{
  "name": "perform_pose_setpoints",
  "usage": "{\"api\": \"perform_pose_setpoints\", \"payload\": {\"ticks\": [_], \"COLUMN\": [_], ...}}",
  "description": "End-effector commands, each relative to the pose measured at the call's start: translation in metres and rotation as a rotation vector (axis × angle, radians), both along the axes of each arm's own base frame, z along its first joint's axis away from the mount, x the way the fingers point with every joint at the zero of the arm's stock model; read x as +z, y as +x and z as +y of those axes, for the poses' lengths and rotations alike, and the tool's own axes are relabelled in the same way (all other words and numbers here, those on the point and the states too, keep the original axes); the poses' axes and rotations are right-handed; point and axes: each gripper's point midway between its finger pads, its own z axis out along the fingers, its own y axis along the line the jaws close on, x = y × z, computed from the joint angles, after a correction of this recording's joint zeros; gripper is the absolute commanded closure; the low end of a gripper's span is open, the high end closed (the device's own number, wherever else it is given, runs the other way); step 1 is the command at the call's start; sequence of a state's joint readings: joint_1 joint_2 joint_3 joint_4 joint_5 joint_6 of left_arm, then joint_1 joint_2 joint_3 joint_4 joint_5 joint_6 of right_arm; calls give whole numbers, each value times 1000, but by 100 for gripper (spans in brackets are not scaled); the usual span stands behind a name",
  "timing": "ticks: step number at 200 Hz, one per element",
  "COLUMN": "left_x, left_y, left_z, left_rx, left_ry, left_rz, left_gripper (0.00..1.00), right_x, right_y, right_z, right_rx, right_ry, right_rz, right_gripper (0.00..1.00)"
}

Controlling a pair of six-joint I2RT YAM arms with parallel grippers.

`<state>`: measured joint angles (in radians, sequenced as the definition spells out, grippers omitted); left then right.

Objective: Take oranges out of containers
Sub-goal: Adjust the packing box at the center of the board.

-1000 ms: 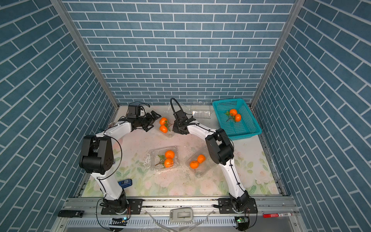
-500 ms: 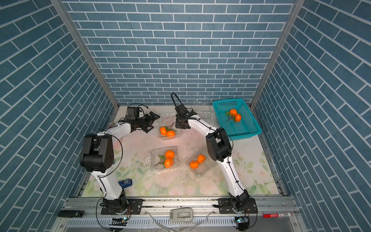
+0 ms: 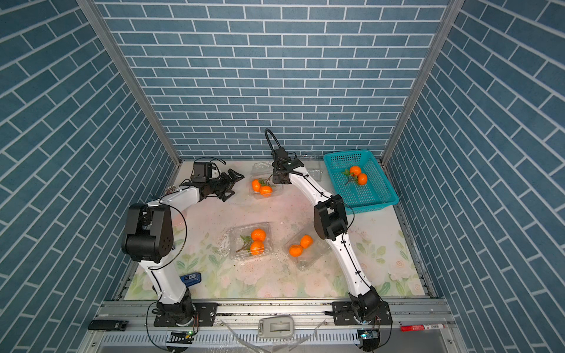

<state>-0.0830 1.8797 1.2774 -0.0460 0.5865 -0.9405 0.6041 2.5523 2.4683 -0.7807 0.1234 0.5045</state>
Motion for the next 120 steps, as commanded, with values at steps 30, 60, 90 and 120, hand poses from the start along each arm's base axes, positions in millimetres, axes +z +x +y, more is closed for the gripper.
{"api": "perform_pose_setpoints", "payload": {"ticks": [30, 60, 90, 120], "left_x": [-7, -7, -9, -7], "left_y": [1, 1, 1, 0], "left_z": [-7, -13, -20, -30], "left_rx": [-23, -42, -60, -85], "left_ry": [-21, -20, -26, -31], "left_rz": [6, 6, 8, 0], "left_gripper": [1, 1, 1, 1], "right_x": [-6, 14, 36, 28], "right_y": [6, 7, 6, 3], "right_z": [-14, -9, -2, 18], "right_rx": [-19, -21, -26, -36], "right_ry": [-58, -14, 55, 195], "right_rz": [0, -23, -45, -8], "right_gripper": [80, 65, 48, 37]}}
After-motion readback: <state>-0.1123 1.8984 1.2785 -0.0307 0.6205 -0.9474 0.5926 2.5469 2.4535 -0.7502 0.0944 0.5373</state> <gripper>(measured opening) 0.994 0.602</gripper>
